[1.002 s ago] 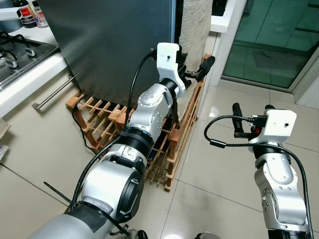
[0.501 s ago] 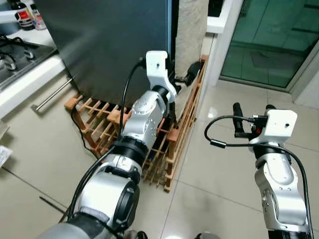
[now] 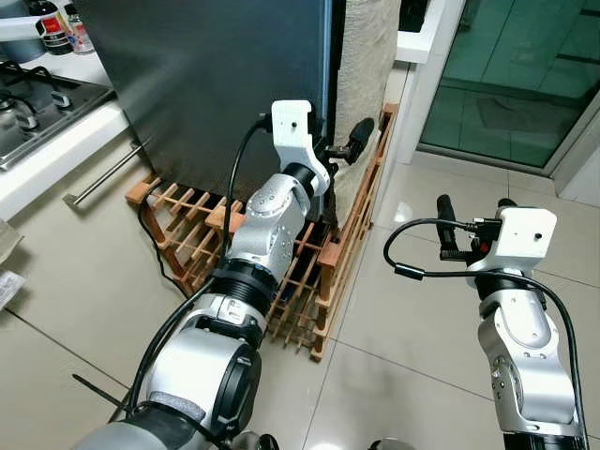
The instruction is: Restocking fridge
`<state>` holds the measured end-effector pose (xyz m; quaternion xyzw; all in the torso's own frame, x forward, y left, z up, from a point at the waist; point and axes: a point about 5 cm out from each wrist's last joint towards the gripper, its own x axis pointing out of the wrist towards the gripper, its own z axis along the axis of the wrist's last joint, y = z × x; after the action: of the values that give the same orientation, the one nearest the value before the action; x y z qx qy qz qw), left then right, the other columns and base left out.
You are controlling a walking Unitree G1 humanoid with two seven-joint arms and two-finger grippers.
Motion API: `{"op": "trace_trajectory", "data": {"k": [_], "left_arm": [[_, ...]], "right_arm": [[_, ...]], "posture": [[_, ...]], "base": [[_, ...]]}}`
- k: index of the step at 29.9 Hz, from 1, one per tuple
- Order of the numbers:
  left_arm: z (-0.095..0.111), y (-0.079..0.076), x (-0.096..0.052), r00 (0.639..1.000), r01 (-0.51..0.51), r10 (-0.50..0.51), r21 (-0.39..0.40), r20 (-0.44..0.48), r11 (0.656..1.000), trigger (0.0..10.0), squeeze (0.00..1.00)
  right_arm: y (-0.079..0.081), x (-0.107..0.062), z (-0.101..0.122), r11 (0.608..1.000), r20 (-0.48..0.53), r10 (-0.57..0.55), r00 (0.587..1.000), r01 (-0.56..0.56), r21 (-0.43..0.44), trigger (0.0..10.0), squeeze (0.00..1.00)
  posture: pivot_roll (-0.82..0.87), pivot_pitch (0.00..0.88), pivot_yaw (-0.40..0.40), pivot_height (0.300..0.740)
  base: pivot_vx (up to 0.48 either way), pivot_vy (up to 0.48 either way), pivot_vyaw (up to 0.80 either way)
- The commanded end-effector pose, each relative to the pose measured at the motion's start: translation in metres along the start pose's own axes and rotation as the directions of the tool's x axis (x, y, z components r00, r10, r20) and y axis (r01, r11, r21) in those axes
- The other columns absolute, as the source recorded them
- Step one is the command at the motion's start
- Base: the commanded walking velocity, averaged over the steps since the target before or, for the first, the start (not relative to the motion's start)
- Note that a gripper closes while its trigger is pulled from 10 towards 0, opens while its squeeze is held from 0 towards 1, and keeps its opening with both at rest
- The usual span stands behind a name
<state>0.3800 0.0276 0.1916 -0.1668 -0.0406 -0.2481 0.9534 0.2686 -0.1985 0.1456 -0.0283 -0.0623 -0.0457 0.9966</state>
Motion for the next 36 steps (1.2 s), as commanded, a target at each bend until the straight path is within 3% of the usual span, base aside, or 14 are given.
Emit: {"op": "trace_trajectory", "data": {"k": [1, 6, 15, 22, 28, 31, 36], "left_arm": [[-0.010, -0.034, 0.007, 0.998, 0.054, -0.054, -0.052, -0.009, 0.997, 10.0, 0.00], [-0.008, -0.033, 0.010, 0.999, 0.027, -0.028, -0.057, -0.023, 0.998, 10.0, 0.00], [-0.003, -0.048, 0.017, 0.997, 0.073, -0.073, -0.070, -0.008, 0.995, 10.0, 0.00], [-0.004, -0.047, 0.018, 0.999, 0.048, -0.048, -0.050, -0.011, 0.998, 10.0, 0.00], [-0.003, -0.054, 0.020, 0.998, 0.068, -0.068, -0.055, -0.006, 0.996, 10.0, 0.00], [0.000, -0.065, 0.024, 0.996, 0.084, -0.084, -0.045, -0.002, 0.995, 10.0, 0.00], [0.006, -0.062, 0.028, 0.999, 0.053, -0.053, -0.022, -0.004, 0.998, 10.0, 0.00]], "right_arm": [[0.001, 0.001, 0.001, 1.000, 0.005, -0.003, 1.000, 0.003, -0.004, 10.0, 0.03], [0.001, -0.001, 0.000, 1.000, 0.005, -0.004, 1.000, 0.004, -0.004, 10.0, 0.04], [0.000, -0.002, 0.000, 1.000, 0.004, -0.013, 1.000, 0.013, -0.006, 10.0, 0.03], [0.000, -0.002, 0.000, 1.000, 0.004, -0.017, 1.000, 0.017, -0.003, 10.0, 0.03], [0.001, -0.002, 0.000, 1.000, 0.004, -0.016, 1.000, 0.016, -0.004, 10.0, 0.03], [0.002, -0.003, 0.000, 1.000, 0.005, -0.015, 1.000, 0.015, -0.006, 10.0, 0.03], [0.003, -0.004, 0.000, 1.000, 0.004, -0.015, 1.000, 0.015, -0.007, 10.0, 0.03]], "posture": [[-0.22, 0.038, 0.079, 0.740], [-0.23, 0.041, 0.082, 0.740], [-0.23, 0.049, 0.091, 0.740], [-0.23, 0.053, 0.093, 0.740], [-0.23, 0.053, 0.094, 0.740], [-0.24, 0.056, 0.097, 0.740], [-0.24, 0.061, 0.099, 0.740]], "base": [[0.000, 0.000, 0.00], [0.000, 0.000, 0.00], [0.000, 0.000, 0.00], [0.000, 0.000, 0.00], [0.000, 0.000, 0.00], [0.000, 0.000, 0.00], [0.000, 0.000, 0.00]]}}
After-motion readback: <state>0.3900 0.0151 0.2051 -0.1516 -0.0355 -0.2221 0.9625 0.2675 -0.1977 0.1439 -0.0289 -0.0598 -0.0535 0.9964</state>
